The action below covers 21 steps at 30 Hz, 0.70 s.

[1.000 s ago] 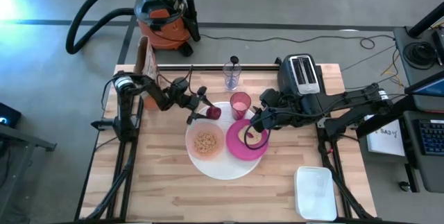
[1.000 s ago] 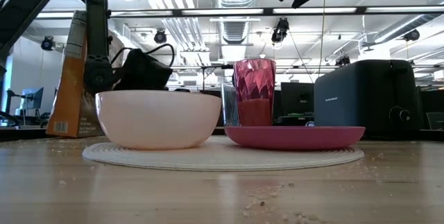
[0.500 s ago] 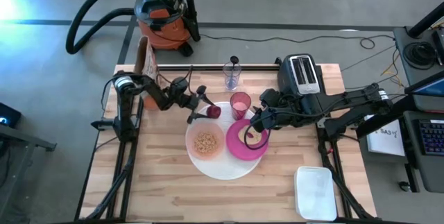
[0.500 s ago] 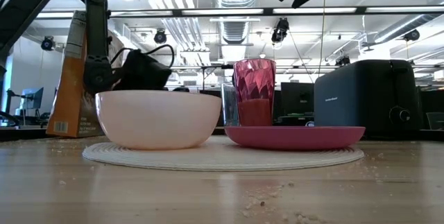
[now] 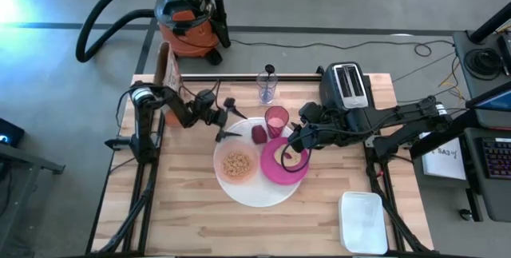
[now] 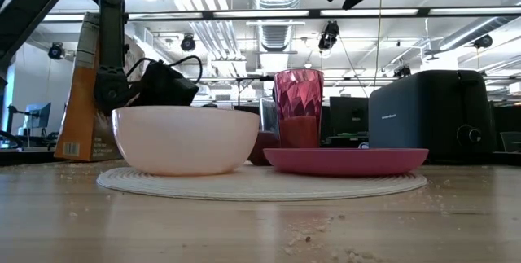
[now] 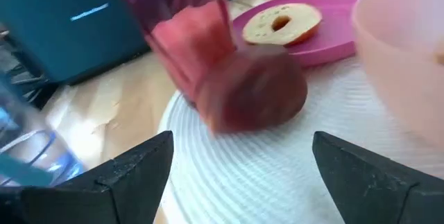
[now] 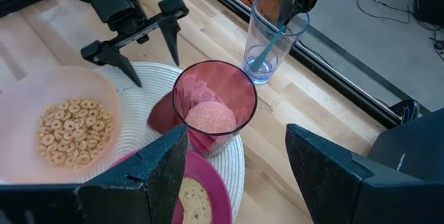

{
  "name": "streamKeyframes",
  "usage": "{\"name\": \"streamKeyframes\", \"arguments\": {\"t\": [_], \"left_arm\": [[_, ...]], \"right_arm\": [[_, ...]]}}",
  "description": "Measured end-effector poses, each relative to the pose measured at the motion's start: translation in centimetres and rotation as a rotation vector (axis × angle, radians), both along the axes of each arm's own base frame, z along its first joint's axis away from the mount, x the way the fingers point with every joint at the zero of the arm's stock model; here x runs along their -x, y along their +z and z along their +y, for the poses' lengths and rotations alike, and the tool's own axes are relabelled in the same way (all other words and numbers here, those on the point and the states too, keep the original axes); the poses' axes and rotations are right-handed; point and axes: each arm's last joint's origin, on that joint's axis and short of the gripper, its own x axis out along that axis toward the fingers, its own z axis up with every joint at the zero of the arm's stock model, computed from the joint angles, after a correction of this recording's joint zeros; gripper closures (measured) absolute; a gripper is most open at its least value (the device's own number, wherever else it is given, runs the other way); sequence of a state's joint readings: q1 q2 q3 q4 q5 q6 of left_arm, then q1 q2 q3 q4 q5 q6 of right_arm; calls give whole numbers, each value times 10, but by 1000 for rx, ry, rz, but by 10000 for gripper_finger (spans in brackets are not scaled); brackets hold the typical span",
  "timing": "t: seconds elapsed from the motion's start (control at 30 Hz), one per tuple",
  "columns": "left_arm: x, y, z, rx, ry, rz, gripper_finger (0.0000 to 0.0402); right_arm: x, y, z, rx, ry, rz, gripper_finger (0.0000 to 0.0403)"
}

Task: Arrange a breakfast setting
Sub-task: Put the blue spoon on the table to the left of the white table mat

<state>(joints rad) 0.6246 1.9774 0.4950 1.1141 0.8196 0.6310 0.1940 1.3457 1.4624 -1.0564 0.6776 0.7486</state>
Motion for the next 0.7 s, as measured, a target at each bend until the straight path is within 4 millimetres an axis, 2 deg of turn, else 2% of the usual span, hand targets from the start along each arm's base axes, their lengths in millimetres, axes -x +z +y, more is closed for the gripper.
{"name": "streamKeyframes", "arguments": {"t": [0.13, 0.27, 0.7], "left_arm": [[4, 2, 4, -9, 28, -7, 75], [11, 12, 7, -40, 67, -72, 75], [26, 70, 2, -45, 158, -227, 75]], "right_arm": [[0, 0, 0, 0, 0, 0, 170], [0, 0, 0, 0, 0, 0, 170], [0, 0, 0, 0, 0, 0, 170]]}}
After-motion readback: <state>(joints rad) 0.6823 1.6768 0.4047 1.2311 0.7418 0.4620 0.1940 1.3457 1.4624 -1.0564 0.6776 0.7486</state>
